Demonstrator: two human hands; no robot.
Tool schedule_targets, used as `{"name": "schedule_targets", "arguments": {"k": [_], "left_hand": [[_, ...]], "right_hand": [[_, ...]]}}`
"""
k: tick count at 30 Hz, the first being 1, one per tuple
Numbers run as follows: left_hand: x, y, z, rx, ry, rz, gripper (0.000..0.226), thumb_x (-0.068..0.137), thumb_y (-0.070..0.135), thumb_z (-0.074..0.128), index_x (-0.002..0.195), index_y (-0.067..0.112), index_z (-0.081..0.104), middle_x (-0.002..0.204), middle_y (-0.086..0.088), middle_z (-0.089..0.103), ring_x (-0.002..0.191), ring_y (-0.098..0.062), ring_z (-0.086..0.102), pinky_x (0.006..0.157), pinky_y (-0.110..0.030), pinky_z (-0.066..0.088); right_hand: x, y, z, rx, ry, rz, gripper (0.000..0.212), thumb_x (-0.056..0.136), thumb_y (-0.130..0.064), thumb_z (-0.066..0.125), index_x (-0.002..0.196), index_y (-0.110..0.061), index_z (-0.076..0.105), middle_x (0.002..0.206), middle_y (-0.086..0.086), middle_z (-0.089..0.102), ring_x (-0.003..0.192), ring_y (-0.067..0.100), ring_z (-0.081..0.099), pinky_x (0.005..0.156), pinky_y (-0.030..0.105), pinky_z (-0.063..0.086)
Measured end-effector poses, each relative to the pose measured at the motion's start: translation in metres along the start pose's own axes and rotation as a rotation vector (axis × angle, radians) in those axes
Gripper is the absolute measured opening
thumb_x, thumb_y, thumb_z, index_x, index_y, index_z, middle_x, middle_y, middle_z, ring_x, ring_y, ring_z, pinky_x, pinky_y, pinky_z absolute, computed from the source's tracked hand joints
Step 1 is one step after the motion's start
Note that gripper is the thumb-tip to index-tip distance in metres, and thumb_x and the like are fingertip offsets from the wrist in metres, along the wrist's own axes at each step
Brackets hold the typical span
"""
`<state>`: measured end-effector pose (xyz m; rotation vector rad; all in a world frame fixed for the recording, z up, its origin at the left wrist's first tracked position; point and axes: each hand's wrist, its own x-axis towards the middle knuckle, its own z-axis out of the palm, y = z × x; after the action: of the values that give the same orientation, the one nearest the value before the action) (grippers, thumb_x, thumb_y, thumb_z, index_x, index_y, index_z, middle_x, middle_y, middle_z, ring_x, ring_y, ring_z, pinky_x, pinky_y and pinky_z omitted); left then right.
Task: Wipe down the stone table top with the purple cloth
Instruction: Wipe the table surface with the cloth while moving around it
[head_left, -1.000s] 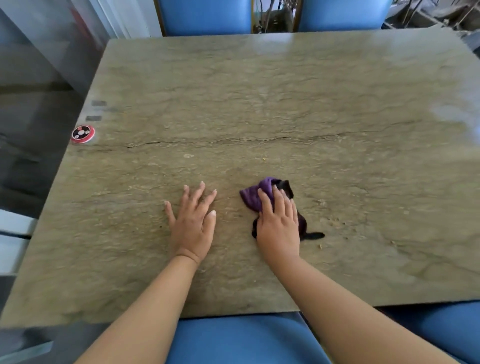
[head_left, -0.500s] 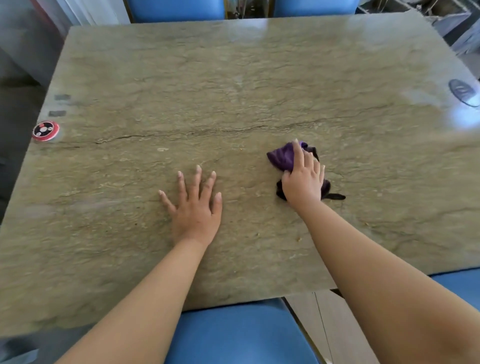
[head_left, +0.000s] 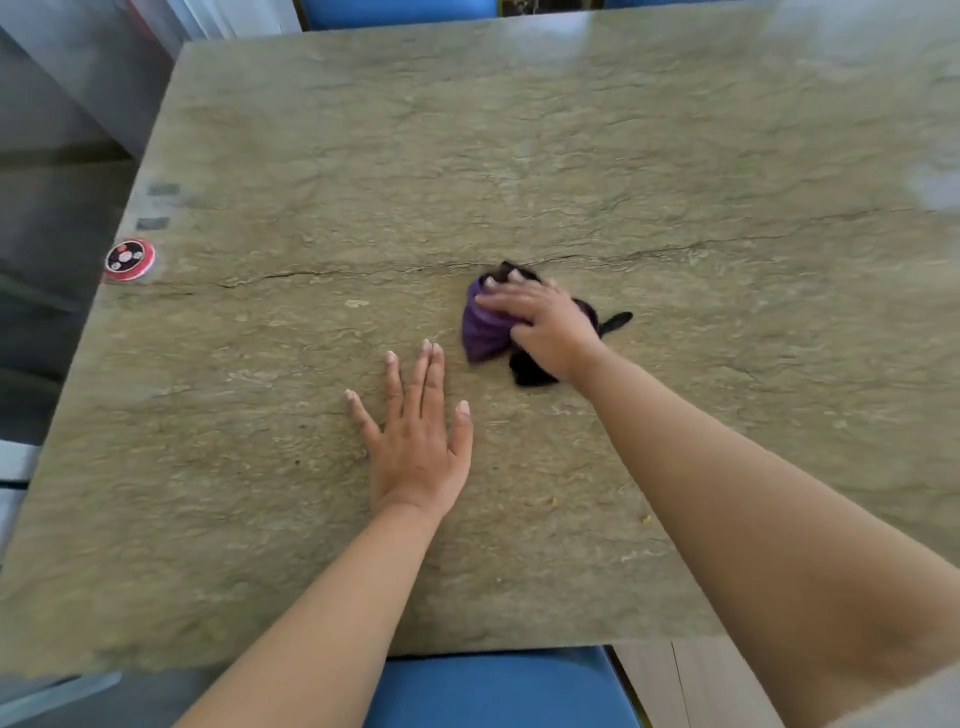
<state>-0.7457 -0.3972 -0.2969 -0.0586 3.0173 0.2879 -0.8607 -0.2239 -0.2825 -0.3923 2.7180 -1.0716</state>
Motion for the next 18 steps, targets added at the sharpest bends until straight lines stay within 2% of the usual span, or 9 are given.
{"name": "schedule_targets", "arguments": {"k": [3, 5, 8, 10, 12, 14, 18], "left_hand": [[-0.001, -0.002, 0.0, -0.033, 0.012, 0.019, 0.066, 0.09, 0.047, -0.002, 0.154, 0.03, -0.001, 0.16, 0.018, -0.007, 0.148, -0.016, -0.017, 0.114, -0.062, -0.01], [-0.001, -0.003, 0.0, -0.043, 0.011, 0.032, 0.066, 0.09, 0.047, -0.002, 0.154, 0.031, 0.004, 0.16, 0.018, -0.006, 0.148, -0.016, -0.017, 0.114, -0.061, -0.011], [0.0, -0.003, -0.001, -0.052, 0.012, 0.034, 0.067, 0.089, 0.047, -0.001, 0.154, 0.031, 0.007, 0.161, 0.017, -0.005, 0.148, -0.017, -0.017, 0.114, -0.062, -0.012], [-0.001, -0.003, 0.0, -0.043, 0.017, 0.039, 0.067, 0.089, 0.047, 0.0, 0.154, 0.031, 0.008, 0.161, 0.017, -0.005, 0.148, -0.018, -0.016, 0.114, -0.062, -0.01], [-0.001, -0.004, 0.001, -0.055, 0.027, 0.049, 0.068, 0.089, 0.047, 0.002, 0.154, 0.03, 0.011, 0.161, 0.017, -0.002, 0.148, -0.018, -0.014, 0.114, -0.063, -0.01], [0.0, -0.006, 0.001, -0.098, 0.039, 0.06, 0.068, 0.088, 0.046, 0.004, 0.153, 0.031, 0.015, 0.161, 0.016, 0.003, 0.149, -0.017, -0.011, 0.114, -0.061, -0.011], [0.0, -0.01, -0.002, -0.301, 0.105, 0.078, 0.066, 0.086, 0.042, 0.011, 0.148, 0.032, 0.033, 0.159, 0.015, 0.018, 0.149, -0.014, -0.002, 0.114, -0.058, -0.013]], "right_hand": [[-0.056, -0.004, 0.006, 0.187, -0.109, -0.05, 0.053, 0.069, 0.009, 0.052, 0.108, -0.021, 0.073, 0.126, -0.008, 0.063, 0.134, 0.006, 0.04, 0.115, 0.025, 0.007], [-0.098, 0.002, 0.002, 0.27, -0.188, -0.033, 0.048, 0.062, 0.005, 0.05, 0.09, -0.021, 0.078, 0.106, -0.013, 0.07, 0.123, -0.002, 0.049, 0.114, 0.022, 0.013], [-0.132, 0.016, -0.009, 0.359, -0.182, 0.024, 0.046, 0.058, 0.005, 0.048, 0.079, -0.022, 0.078, 0.092, -0.015, 0.073, 0.113, -0.003, 0.056, 0.115, 0.028, 0.025], [-0.126, 0.016, -0.008, 0.342, -0.044, 0.067, 0.049, 0.063, 0.009, 0.049, 0.09, -0.02, 0.077, 0.1, -0.011, 0.072, 0.115, 0.001, 0.056, 0.114, 0.028, 0.028], [-0.106, 0.005, 0.0, 0.237, 0.058, 0.111, 0.054, 0.069, 0.011, 0.049, 0.106, -0.019, 0.073, 0.119, -0.008, 0.066, 0.128, 0.006, 0.046, 0.117, 0.023, 0.019], [-0.092, -0.015, 0.011, 0.154, 0.04, 0.103, 0.058, 0.074, 0.011, 0.048, 0.118, -0.02, 0.068, 0.133, -0.007, 0.058, 0.137, 0.008, 0.035, 0.119, 0.028, 0.009], [-0.108, -0.046, 0.04, 0.164, -0.131, -0.002, 0.056, 0.073, 0.012, 0.049, 0.114, -0.019, 0.07, 0.131, -0.007, 0.06, 0.137, 0.008, 0.035, 0.115, 0.026, 0.005]]}}
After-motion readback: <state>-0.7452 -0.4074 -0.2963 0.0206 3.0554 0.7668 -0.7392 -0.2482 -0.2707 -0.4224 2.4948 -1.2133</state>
